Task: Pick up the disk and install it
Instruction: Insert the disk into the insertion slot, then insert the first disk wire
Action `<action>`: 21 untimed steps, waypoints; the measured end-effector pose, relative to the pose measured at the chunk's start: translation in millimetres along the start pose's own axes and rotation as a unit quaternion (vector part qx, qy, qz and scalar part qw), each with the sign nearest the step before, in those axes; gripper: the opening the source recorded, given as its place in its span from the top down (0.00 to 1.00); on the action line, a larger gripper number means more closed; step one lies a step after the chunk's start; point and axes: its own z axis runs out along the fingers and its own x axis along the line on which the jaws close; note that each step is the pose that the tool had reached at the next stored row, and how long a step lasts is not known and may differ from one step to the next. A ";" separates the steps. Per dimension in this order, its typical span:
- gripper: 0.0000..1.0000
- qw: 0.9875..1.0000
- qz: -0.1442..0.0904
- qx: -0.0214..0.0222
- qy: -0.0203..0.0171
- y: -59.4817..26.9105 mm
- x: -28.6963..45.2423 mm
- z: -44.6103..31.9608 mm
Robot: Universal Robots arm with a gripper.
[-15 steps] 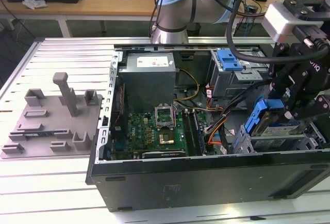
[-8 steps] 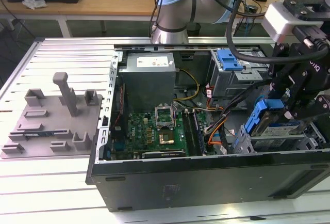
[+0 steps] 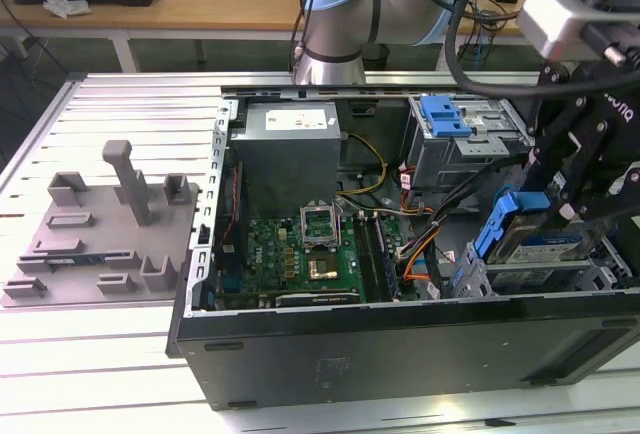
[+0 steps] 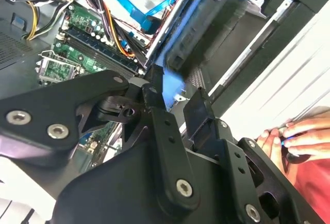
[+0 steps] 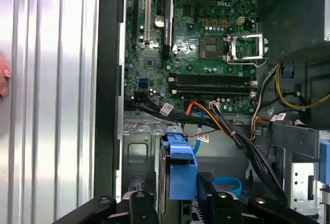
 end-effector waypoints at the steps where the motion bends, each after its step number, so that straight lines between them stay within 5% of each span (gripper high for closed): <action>1: 0.56 1.000 0.000 0.000 0.000 0.1 -0.1 -2.6; 21: 0.56 1.000 0.000 0.000 0.001 0.1 -3.5 -8.0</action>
